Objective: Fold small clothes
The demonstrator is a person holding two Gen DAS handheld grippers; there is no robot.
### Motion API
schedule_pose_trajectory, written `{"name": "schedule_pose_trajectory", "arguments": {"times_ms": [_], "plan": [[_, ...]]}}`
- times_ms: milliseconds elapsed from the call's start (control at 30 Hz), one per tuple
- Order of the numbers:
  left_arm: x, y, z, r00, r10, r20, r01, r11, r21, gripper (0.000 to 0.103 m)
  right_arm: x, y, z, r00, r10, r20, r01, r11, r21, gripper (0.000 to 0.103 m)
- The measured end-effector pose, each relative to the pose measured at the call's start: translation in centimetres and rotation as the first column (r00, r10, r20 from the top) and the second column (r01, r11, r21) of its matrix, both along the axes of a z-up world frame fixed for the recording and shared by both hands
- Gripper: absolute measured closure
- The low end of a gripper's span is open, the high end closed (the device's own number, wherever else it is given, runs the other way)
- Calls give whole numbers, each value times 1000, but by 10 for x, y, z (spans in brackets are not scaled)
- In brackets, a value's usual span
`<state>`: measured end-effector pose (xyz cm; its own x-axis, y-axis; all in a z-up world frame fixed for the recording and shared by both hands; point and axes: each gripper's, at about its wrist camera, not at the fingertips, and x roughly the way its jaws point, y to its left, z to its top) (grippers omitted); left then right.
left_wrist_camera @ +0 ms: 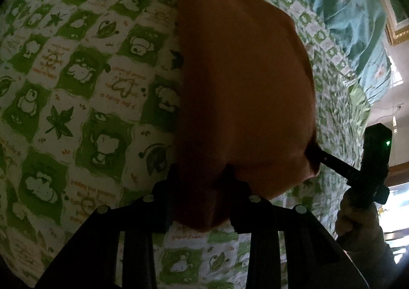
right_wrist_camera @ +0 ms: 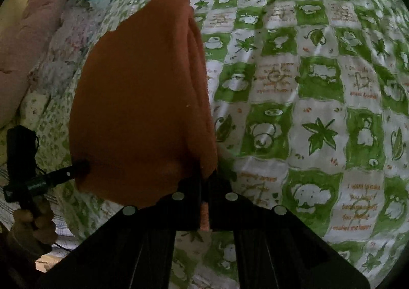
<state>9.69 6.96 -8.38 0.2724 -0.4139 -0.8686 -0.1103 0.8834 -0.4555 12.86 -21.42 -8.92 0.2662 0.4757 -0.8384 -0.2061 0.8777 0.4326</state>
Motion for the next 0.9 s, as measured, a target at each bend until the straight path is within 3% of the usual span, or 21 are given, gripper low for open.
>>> {"name": "schedule_pose_trajectory", "arguments": {"times_ms": [133,267,367,533,633,700,767,900], "plan": [[-4,8,11,1000,20,-2,-20,1000,-20,68,0,-12,18,999,-37,-2,37,998,41,91],[-1,17,35,997,52,61,-52,999,6,68,3,-16,58,990,-84,118,75,994,78,90],[12,22,36,996,69,62,-70,997,19,68,21,6,75,985,-42,170,25,995,98,90],[30,22,30,994,91,55,-94,995,44,66,63,37,54,989,4,147,-17,996,83,90],[33,18,22,996,79,45,-81,995,59,60,81,42,21,997,6,79,-7,1000,12,96],[33,20,16,995,92,36,-93,995,45,57,86,39,11,997,-8,73,6,1000,19,101],[34,24,14,993,113,24,-114,993,20,57,86,38,12,997,-16,69,15,1000,24,102],[31,22,22,994,98,39,-100,994,52,57,75,28,27,996,-36,80,31,997,73,97]]}}
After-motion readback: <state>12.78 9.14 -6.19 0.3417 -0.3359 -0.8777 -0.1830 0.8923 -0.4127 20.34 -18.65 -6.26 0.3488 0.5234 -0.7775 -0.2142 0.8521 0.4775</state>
